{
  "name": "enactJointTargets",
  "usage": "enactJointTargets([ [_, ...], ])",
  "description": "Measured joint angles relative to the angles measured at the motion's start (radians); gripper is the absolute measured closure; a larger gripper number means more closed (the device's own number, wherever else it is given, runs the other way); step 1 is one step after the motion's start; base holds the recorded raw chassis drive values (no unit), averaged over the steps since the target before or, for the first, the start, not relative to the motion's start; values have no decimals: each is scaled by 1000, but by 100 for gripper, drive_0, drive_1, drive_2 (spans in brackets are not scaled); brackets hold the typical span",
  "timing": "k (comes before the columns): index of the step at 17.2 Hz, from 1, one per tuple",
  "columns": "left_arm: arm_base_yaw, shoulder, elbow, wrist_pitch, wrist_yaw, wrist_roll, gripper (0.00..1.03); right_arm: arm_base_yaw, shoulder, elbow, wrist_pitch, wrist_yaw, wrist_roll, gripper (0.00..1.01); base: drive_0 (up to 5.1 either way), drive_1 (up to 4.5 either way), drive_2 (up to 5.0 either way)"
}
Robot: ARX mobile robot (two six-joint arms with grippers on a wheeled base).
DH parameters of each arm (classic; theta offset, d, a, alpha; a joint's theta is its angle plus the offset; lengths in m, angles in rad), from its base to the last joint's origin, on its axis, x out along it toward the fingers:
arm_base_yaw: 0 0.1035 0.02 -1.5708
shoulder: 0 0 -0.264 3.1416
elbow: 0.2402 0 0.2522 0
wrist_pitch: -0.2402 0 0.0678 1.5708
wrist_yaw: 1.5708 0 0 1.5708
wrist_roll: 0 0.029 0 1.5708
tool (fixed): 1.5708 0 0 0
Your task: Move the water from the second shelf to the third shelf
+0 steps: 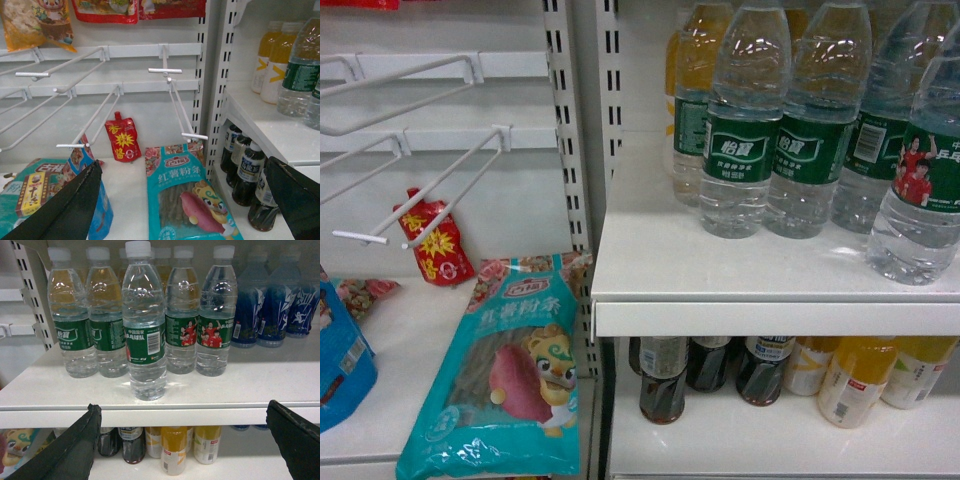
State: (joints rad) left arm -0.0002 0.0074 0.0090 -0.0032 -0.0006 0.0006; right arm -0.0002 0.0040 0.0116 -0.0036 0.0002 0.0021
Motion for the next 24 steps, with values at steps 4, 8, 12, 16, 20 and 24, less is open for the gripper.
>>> enactJointTargets([
  [4,0,0,0,0,0,0,5,0,0,0,0,0,0,3,0,0,0],
  [8,0,0,0,0,0,0,5,0,0,0,0,0,0,3,0,0,0],
  [12,0,0,0,3,0,0,5,0,0,0,2,0,0,3,0,0,0],
  [16,0,0,0,0,0,0,5,0,0,0,1,-1,0,3,0,0,0],
  [20,0,0,0,0,0,0,5,0,0,0,0,0,0,3,0,0,0],
  [24,0,0,0,0,0,0,5,0,0,0,0,-1,-3,3,0,0,0],
])
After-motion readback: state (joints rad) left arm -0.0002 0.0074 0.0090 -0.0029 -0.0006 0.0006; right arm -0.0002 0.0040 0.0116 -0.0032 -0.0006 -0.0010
